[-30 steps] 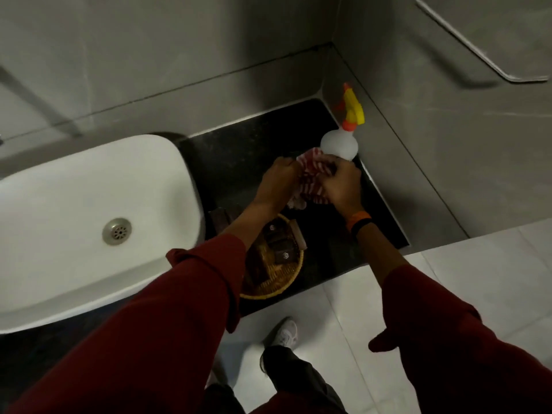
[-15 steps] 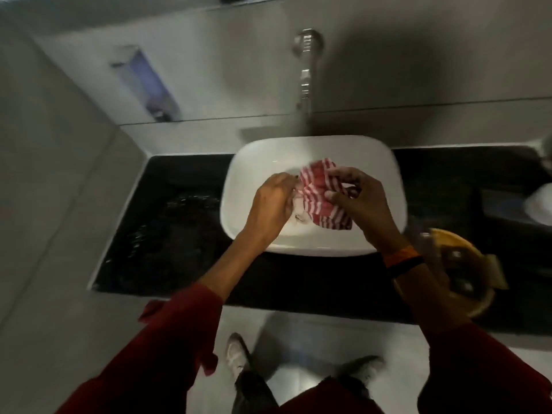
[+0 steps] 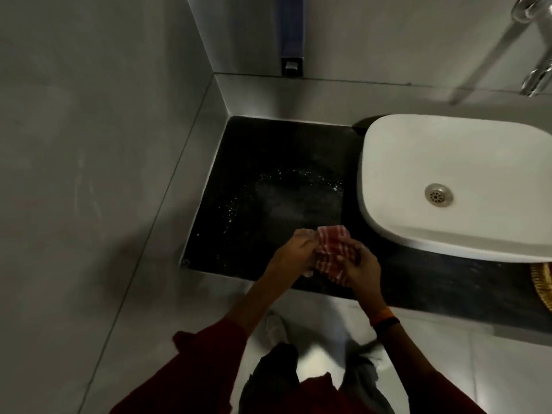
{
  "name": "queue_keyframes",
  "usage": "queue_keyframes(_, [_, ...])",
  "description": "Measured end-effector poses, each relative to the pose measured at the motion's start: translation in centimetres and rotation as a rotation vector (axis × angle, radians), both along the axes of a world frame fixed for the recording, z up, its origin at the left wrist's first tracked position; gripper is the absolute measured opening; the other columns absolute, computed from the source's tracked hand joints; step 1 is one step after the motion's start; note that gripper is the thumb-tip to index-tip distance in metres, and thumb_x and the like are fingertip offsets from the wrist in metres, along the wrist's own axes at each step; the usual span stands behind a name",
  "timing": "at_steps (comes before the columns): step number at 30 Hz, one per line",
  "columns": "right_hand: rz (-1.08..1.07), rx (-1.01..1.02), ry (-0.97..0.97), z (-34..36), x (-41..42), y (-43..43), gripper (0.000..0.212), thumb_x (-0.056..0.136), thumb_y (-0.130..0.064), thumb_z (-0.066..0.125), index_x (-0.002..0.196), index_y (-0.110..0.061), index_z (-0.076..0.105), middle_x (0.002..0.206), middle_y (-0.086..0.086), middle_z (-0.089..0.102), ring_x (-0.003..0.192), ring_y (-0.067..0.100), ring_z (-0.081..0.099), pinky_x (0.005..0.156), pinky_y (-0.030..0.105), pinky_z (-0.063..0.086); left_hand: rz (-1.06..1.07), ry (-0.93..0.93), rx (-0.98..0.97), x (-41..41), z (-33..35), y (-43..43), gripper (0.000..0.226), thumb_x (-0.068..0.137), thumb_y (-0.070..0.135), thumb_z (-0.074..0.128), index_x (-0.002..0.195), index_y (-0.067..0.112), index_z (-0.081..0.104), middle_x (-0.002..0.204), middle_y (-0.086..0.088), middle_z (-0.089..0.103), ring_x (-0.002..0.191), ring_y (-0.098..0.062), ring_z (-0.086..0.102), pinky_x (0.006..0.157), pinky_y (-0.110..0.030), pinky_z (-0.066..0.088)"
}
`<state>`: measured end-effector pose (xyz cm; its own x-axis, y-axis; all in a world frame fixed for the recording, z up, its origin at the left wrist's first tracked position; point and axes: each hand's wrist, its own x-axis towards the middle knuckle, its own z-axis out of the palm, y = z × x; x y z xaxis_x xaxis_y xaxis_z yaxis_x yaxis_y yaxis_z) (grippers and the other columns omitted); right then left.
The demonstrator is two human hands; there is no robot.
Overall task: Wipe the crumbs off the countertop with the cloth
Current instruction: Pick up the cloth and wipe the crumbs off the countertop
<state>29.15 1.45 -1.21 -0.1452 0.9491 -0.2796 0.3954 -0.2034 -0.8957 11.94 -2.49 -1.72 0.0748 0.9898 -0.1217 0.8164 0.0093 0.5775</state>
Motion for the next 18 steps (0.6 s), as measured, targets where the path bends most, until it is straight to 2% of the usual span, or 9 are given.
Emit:
queue_keyframes(2, [-0.052,0.100,-0.293,-0.6,0.3,-0.3,0.032,0.087,0.007,0.062,0.118,0.003,0.067,0.119,0.024,0.067,0.114,0.040,0.061,0.099,0.038,0.046,-0.062,0.038,-0.075,-0.4,-1.8,-0.3,0.054,0.089,0.016,0.064,0.140,0.013,0.048,0.150,-0.012,0.045,0.140,-0.030,0.039,0.117,-0.045,0.034])
queue_keyframes(4, [-0.103,0.161,-0.551,-0.8,-0.1,-0.7,0.028,0.086,0.003,0.060,0.113,0.004,0.068,0.117,0.027,0.066,0.109,0.045,0.058,0.094,0.044,0.047,-0.164,0.241,-0.079,-1.5,-3.8,-0.8,0.058,0.095,0.031,0.053,0.148,0.017,0.034,0.160,-0.008,0.029,0.149,-0.028,0.022,0.122,-0.047,0.020])
queue_keyframes(5, [-0.137,0.188,-0.607,-0.8,-0.9,-1.0,0.024,0.087,-0.001,0.060,0.109,0.004,0.068,0.114,0.027,0.066,0.105,0.045,0.059,0.091,0.047,0.048,-0.185,0.292,-0.067,-2.2,-4.5,-1.2,0.058,0.098,0.034,0.047,0.150,0.016,0.031,0.161,-0.009,0.025,0.150,-0.028,0.018,0.123,-0.048,0.016])
queue_keyframes(7, [-0.189,0.187,-0.637,-1.1,-3.1,-1.3,0.023,0.095,-0.016,0.057,0.108,0.001,0.066,0.112,0.024,0.067,0.104,0.042,0.062,0.091,0.047,0.050,-0.157,0.285,-0.008,-3.5,-5.5,-2.1,0.058,0.100,0.036,0.038,0.151,0.011,0.029,0.160,-0.012,0.028,0.150,-0.028,0.019,0.123,-0.051,0.018])
queue_keyframes(8, [-0.202,0.142,-0.642,-1.3,-4.5,-1.4,0.034,0.098,-0.027,0.053,0.117,-0.001,0.063,0.121,0.023,0.065,0.113,0.040,0.060,0.099,0.046,0.049,-0.129,0.271,0.021,-3.9,-5.9,-2.3,0.058,0.100,0.037,0.036,0.151,0.010,0.030,0.159,-0.012,0.031,0.149,-0.029,0.023,0.122,-0.052,0.020])
queue_keyframes(10, [-0.200,0.035,-0.668,-2.3,-7.1,-1.1,0.066,0.098,-0.050,0.039,0.143,-0.002,0.044,0.148,0.022,0.047,0.139,0.036,0.044,0.119,0.045,0.031,-0.037,0.288,0.046,-5.1,-6.5,-2.1,0.058,0.100,0.040,0.032,0.150,0.010,0.033,0.157,-0.011,0.034,0.148,-0.029,0.027,0.121,-0.051,0.020])
queue_keyframes(11, [-0.190,-0.026,-0.690,-2.9,-8.3,-0.7,0.076,0.098,-0.056,0.034,0.150,-0.001,0.032,0.157,0.022,0.034,0.147,0.035,0.032,0.124,0.044,0.021,-0.002,0.304,0.022,-5.6,-6.7,-1.7,0.059,0.099,0.041,0.032,0.150,0.010,0.032,0.158,-0.011,0.033,0.148,-0.028,0.026,0.122,-0.050,0.020])
queue_keyframes(14, [-0.199,-0.149,-0.764,-4.8,-11.5,1.0,0.082,0.100,-0.053,0.036,0.156,0.001,0.008,0.164,0.025,0.007,0.154,0.039,0.007,0.126,0.047,0.006,0.054,0.393,-0.073,-7.0,-7.6,-0.6,0.067,0.098,0.044,0.036,0.154,0.011,0.020,0.163,-0.011,0.019,0.151,-0.028,0.014,0.122,-0.052,0.018])
queue_keyframes(18, [-0.241,-0.024,-0.840,-6.9,-13.9,3.9,0.085,0.099,-0.055,0.034,0.155,0.004,0.009,0.163,0.029,0.006,0.153,0.044,0.005,0.126,0.054,0.005,0.072,0.398,-0.071,-7.7,-8.7,0.0,0.074,0.098,0.050,0.030,0.156,0.011,0.005,0.166,-0.008,0.003,0.153,-0.025,-0.001,0.123,-0.053,0.013])
